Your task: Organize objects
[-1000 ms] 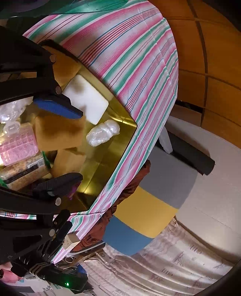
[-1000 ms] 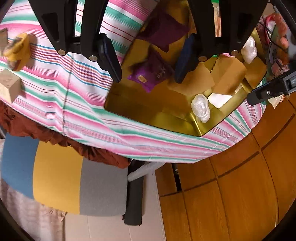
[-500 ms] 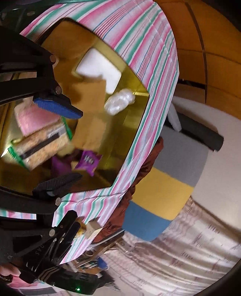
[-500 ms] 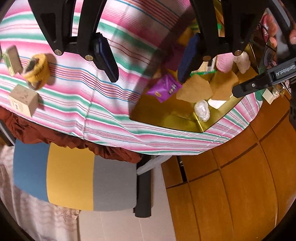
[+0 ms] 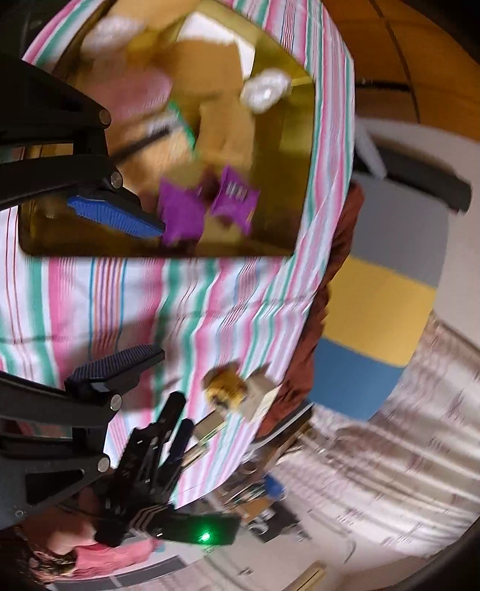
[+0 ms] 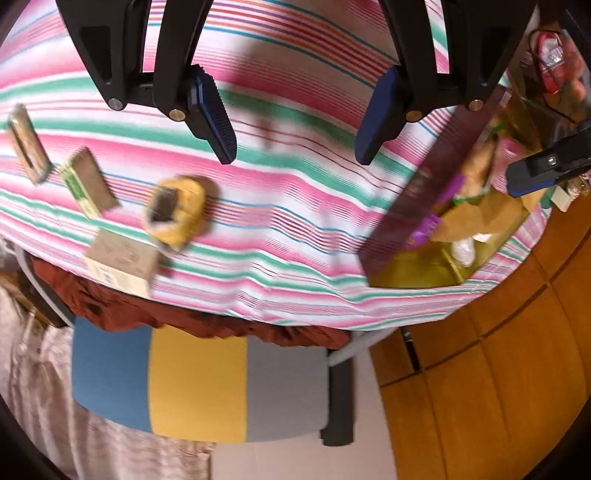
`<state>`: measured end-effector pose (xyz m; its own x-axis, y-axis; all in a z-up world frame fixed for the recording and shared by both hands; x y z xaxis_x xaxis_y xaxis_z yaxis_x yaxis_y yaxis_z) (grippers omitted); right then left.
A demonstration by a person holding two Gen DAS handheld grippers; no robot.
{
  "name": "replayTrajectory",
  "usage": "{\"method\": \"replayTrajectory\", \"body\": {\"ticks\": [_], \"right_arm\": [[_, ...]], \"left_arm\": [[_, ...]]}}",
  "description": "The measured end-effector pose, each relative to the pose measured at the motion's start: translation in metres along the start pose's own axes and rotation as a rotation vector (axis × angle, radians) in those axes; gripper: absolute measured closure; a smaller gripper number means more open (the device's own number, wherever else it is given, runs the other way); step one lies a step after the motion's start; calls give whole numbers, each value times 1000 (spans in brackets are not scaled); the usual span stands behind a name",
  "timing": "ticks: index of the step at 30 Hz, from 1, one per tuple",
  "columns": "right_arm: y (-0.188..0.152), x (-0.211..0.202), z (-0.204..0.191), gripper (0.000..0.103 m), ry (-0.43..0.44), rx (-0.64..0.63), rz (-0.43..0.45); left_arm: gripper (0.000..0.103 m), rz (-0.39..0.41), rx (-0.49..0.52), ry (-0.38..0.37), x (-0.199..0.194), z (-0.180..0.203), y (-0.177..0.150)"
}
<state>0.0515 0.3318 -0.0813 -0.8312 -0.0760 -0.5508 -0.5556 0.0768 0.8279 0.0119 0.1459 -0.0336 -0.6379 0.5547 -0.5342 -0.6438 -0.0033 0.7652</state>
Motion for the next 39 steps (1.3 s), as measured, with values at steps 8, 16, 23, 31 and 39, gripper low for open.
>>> {"method": "replayTrajectory", "body": {"ticks": [8, 16, 23, 31, 39], "right_arm": [[-14, -8, 61, 34, -119, 19, -33], [1, -3, 149, 34, -324, 65, 28], [3, 30, 186, 36, -308, 51, 2], [-5, 50, 194, 72, -267, 88, -2], [-12, 44, 182, 72, -275, 68, 30]], "left_arm": [[42, -80, 82, -77, 17, 44, -20], [42, -123, 114, -100, 26, 65, -30], [42, -131, 128, -81, 34, 70, -25], [42, -128, 141, -85, 69, 93, -10], [39, -115, 182, -36, 114, 122, 4]]}}
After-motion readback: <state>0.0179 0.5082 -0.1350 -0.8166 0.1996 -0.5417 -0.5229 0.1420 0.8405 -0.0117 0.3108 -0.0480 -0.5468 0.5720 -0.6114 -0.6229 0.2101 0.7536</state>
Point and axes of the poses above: each gripper's, at about its wrist camera, not at the fingertips, and x roughly the way its jaws point, z to its right, y to its top, the point moved 1 cm from there along x, roughly the way its jaws point, and after that the axes turned 14 degrees about z, right-handed, at the moved point
